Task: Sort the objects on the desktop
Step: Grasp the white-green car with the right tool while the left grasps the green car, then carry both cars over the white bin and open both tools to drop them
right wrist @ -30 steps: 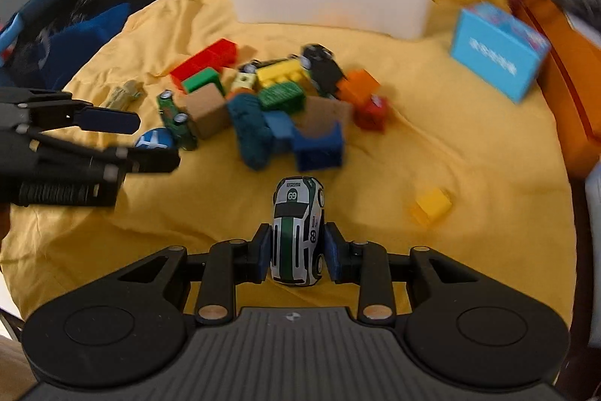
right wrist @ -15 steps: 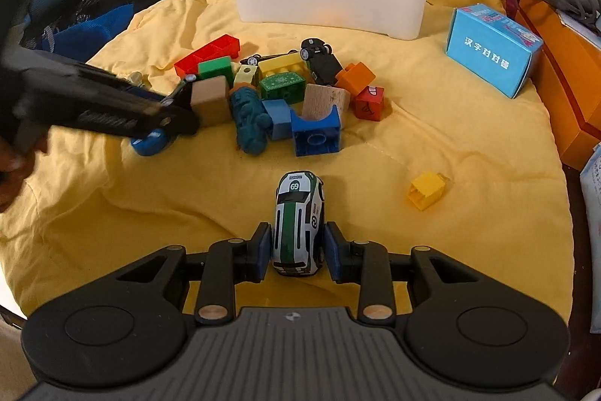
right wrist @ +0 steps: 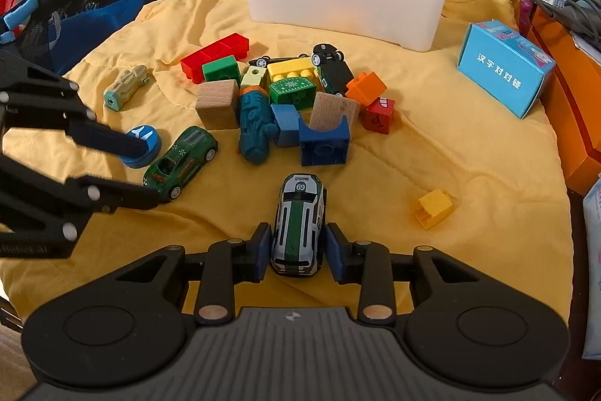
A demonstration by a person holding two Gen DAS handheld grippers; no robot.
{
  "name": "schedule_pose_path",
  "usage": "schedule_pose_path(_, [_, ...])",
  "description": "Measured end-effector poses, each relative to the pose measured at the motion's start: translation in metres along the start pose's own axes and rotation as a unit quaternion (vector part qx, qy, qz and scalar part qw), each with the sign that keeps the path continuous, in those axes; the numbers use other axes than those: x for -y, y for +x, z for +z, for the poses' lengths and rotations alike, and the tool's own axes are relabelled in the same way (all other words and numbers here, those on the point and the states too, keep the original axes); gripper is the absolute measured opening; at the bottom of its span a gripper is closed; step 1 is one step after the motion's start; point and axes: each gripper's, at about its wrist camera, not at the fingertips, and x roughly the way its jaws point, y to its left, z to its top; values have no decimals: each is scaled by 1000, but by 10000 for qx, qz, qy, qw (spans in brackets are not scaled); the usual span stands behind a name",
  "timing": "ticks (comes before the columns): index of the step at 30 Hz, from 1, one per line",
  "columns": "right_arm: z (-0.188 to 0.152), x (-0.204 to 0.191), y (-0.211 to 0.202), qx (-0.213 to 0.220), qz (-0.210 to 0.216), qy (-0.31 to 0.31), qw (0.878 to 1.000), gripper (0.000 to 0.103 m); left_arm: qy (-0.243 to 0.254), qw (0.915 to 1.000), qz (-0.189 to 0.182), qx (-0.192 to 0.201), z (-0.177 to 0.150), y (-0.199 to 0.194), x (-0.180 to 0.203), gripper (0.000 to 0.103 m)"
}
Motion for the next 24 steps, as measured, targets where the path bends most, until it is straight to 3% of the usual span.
schedule_pose_path(3, [0, 2, 0, 14, 38, 123, 9999, 36, -558, 9984, 3, -66, 6, 11, -9, 51])
schedule_pose_path(9, [-1, 5, 0, 29, 65, 231, 9997, 41, -839, 9962, -44, -233, -1, 35, -11, 49])
schedule_pose_path(11, [-1, 4, 0, 41, 61, 151, 9999, 41, -733, 9971, 45, -188, -2, 35, -11, 36])
schedule_pose_path(16, [1, 0, 0, 21, 42, -83, 10000, 34, -940, 9953, -177, -167, -1, 30, -21, 33])
schedule_pose_path(24, [18, 2, -20, 335, -61, -112, 9994, 33, -790, 9943, -46, 711, 40, -21, -33, 33])
